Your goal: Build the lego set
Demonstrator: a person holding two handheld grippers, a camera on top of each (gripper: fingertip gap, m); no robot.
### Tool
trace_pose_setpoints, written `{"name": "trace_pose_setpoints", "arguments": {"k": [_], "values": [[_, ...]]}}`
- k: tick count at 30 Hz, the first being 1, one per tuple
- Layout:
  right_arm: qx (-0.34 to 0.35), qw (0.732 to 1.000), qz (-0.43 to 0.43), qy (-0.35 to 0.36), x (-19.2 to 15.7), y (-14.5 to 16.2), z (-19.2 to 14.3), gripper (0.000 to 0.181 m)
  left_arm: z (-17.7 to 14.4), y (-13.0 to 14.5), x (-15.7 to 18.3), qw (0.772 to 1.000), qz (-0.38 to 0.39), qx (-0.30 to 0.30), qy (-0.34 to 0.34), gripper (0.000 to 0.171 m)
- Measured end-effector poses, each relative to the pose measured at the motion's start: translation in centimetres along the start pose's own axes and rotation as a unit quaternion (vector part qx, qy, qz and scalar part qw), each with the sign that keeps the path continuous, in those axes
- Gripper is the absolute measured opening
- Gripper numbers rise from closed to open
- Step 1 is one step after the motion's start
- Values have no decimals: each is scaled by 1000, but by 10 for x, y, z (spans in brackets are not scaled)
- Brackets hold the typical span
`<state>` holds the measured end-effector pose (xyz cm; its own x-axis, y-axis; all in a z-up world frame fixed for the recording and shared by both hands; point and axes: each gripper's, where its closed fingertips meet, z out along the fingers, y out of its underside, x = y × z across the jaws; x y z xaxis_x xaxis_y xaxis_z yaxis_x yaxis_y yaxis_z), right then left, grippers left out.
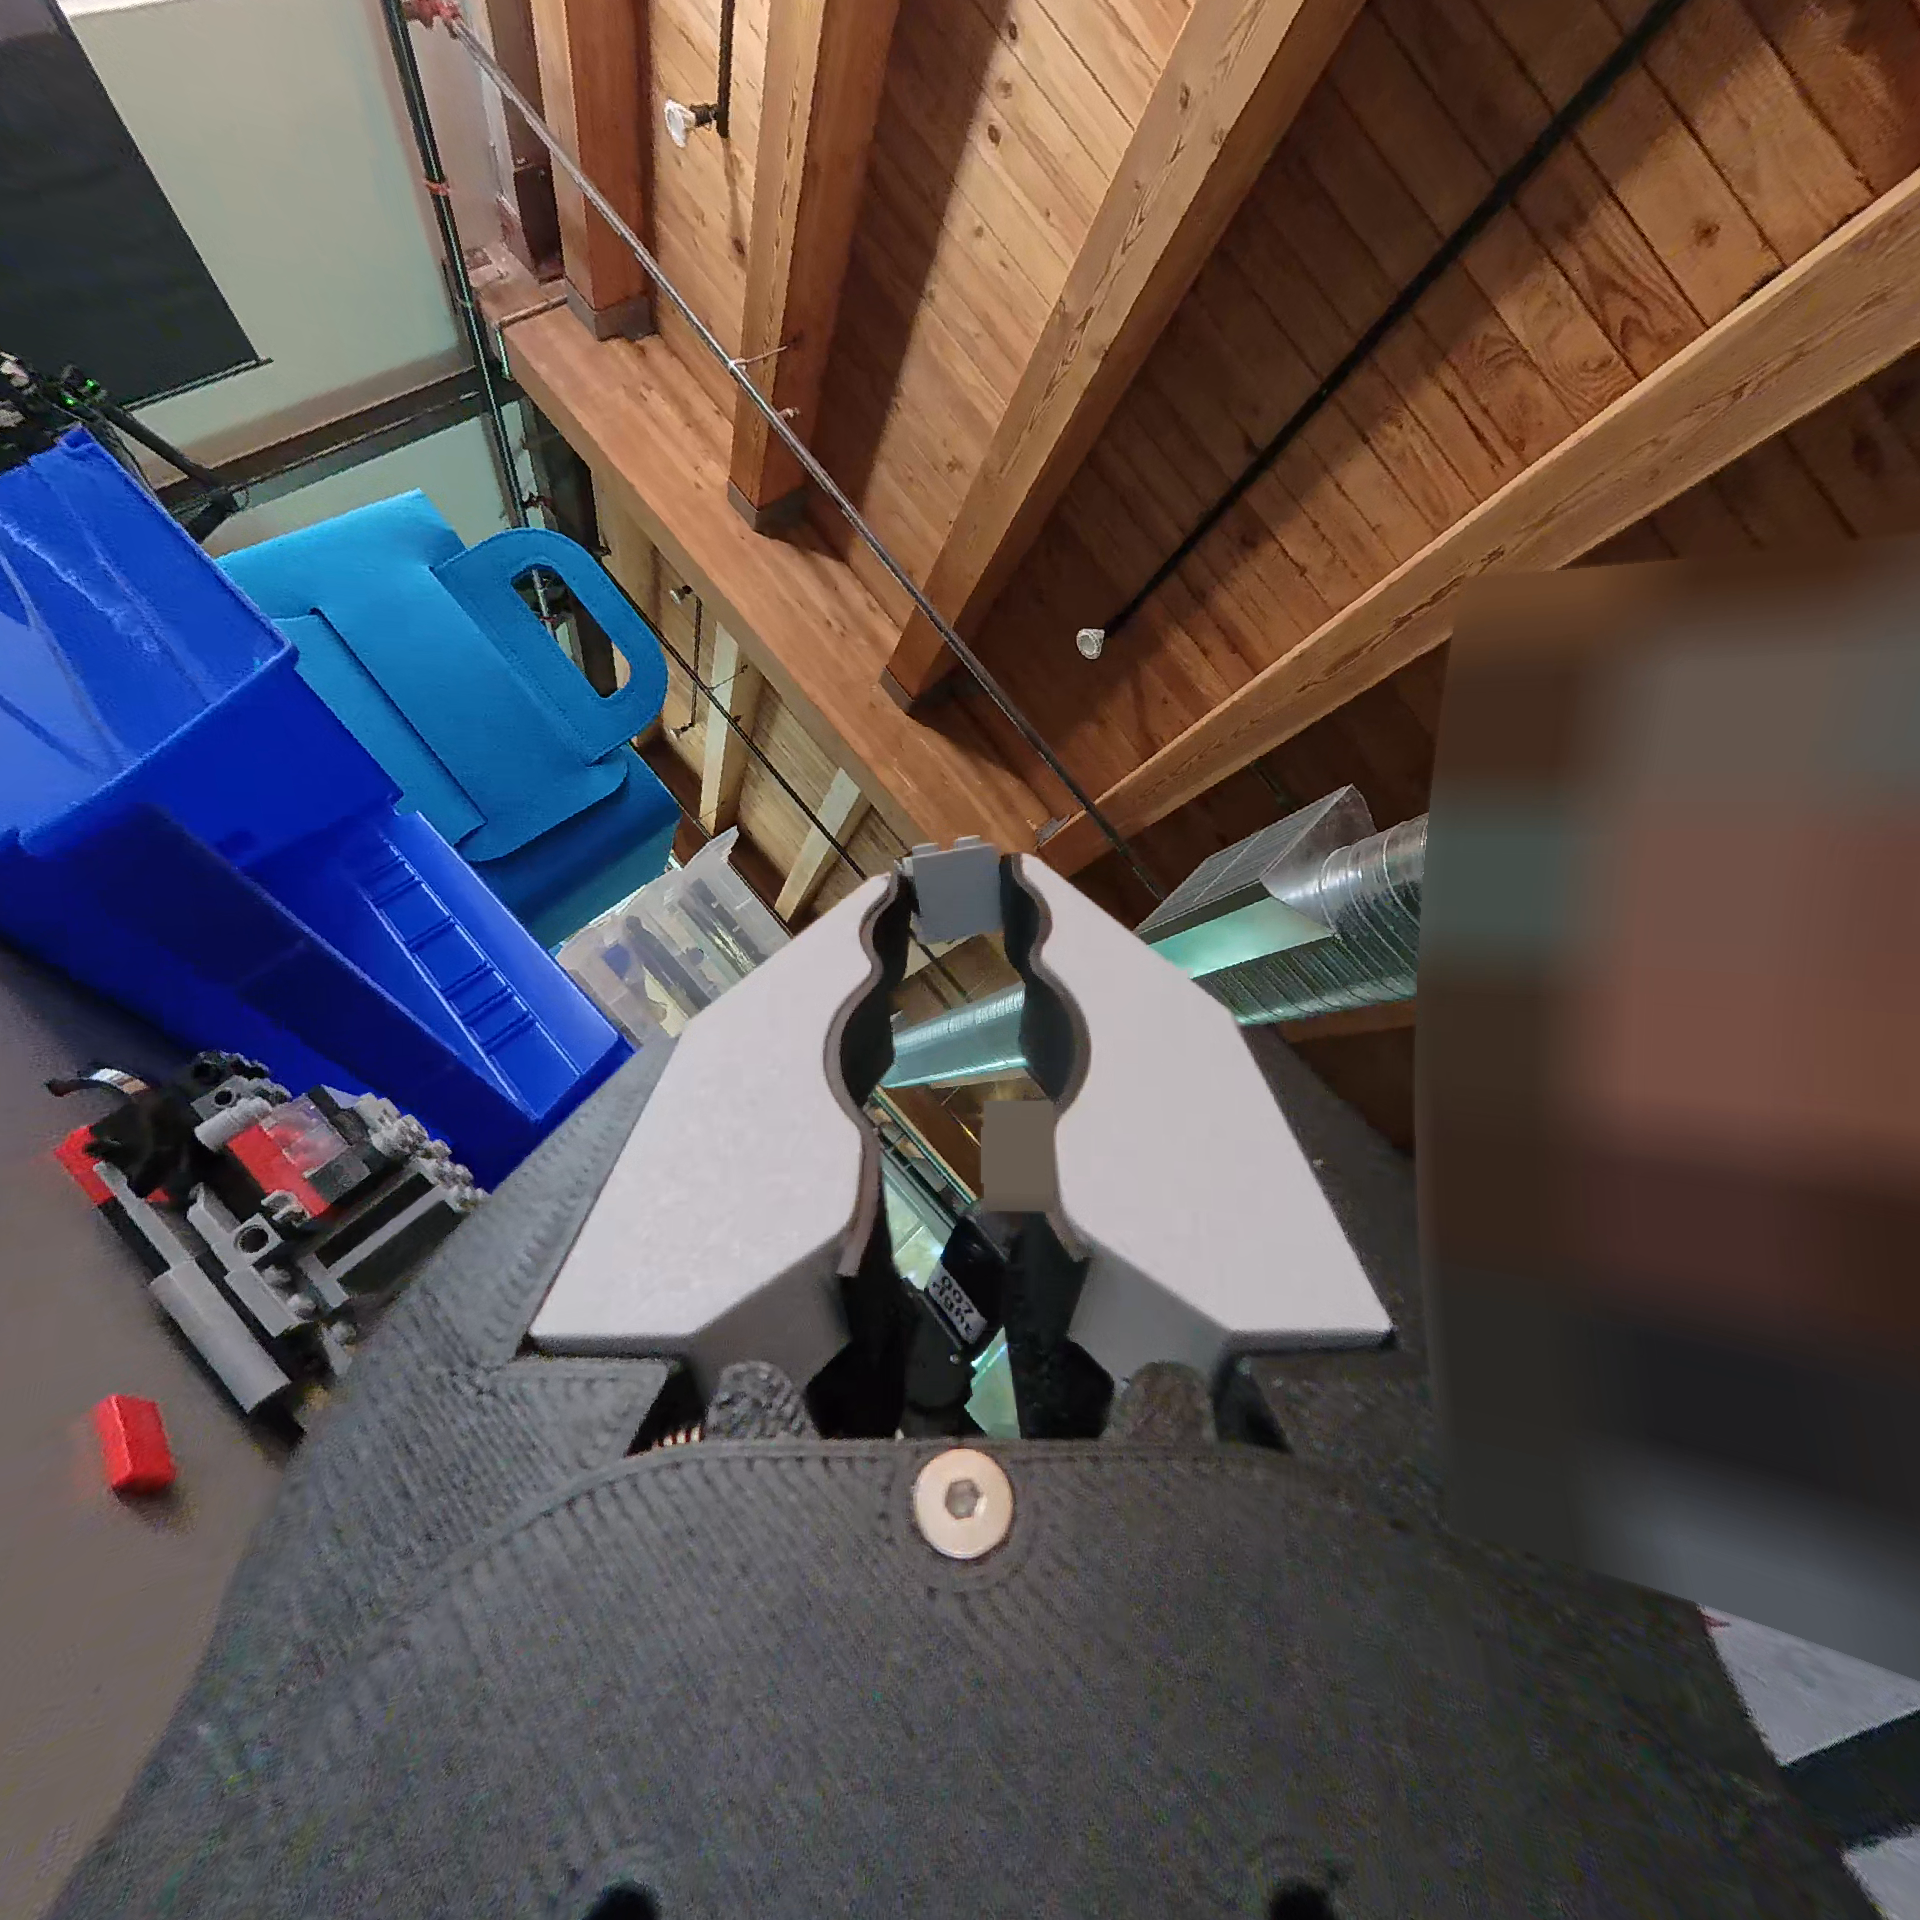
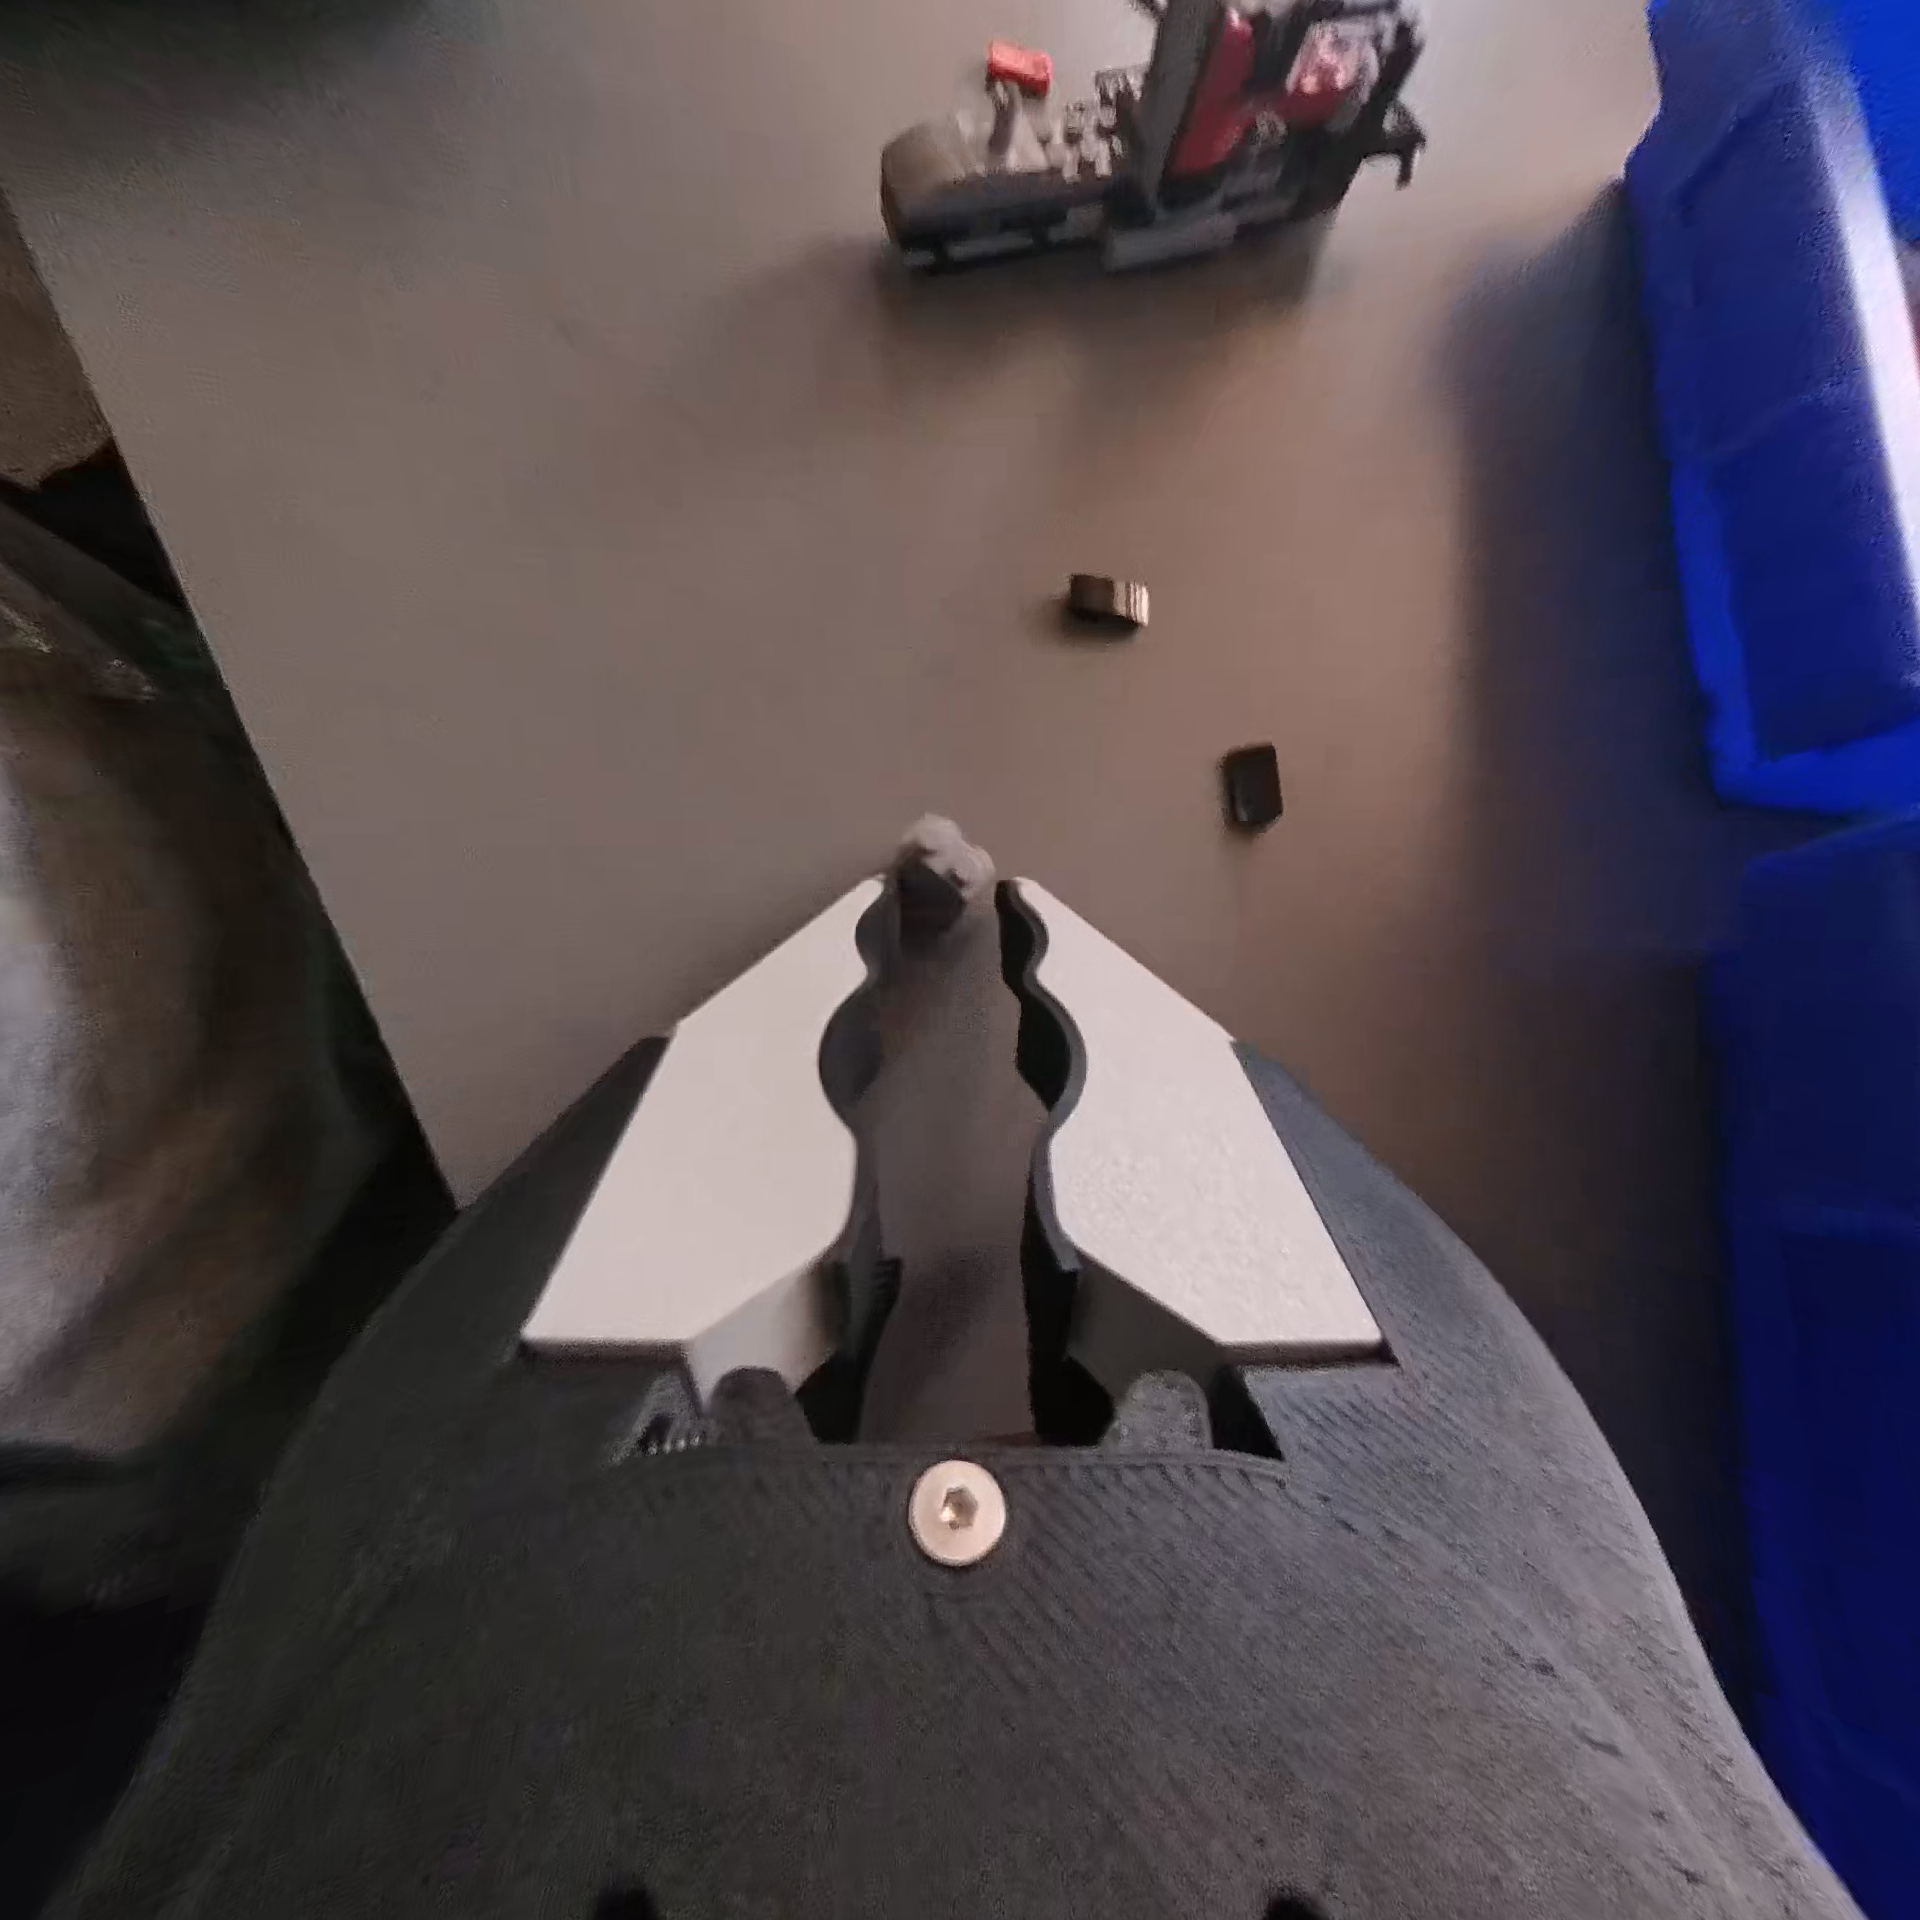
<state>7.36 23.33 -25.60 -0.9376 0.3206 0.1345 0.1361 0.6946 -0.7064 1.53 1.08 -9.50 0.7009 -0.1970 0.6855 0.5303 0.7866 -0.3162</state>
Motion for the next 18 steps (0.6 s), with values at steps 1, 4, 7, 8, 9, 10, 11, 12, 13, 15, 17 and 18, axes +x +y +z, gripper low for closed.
{"name": "trace_pose_setpoints", "arguments": {"k": [1,4,7,8,9,10,11,12,13,15,17,18], "values": [[5,1000,-2,3,-2,-5,4,18,0,1,0,1000,2,-2,-1,18],[3,998,-27,50,3,-20,20,13,0,4,0,1000,1,-2,-2,18],[6,997,-43,70,5,-35,34,12,0,7,-2,1000,-3,-3,-4,18],[11,997,-42,69,4,-40,36,12,0,8,-2,1000,-2,-3,-6,18],[16,997,-37,68,5,-43,38,14,0,9,-3,1000,-1,-4,-8,18],[21,997,-30,66,5,-45,37,18,-1,9,-3,1000,0,-4,-9,18],[23,998,-22,61,6,-45,36,22,-1,10,-3,1000,1,-4,-10,18],[24,998,-15,55,6,-43,33,24,-2,10,-3,1000,2,-4,-11,18],[25,998,-8,50,7,-40,29,25,-3,11,-4,1000,3,-4,-14,18],[26,999,11,42,9,-34,23,25,-3,11,-5,1000,4,-6,-17,18],[29,999,22,34,10,-32,21,21,-2,12,-6,1000,2,-9,-18,18],[28,999,22,31,8,-31,22,19,-1,13,-7,1000,1,-11,-18,18]]}}
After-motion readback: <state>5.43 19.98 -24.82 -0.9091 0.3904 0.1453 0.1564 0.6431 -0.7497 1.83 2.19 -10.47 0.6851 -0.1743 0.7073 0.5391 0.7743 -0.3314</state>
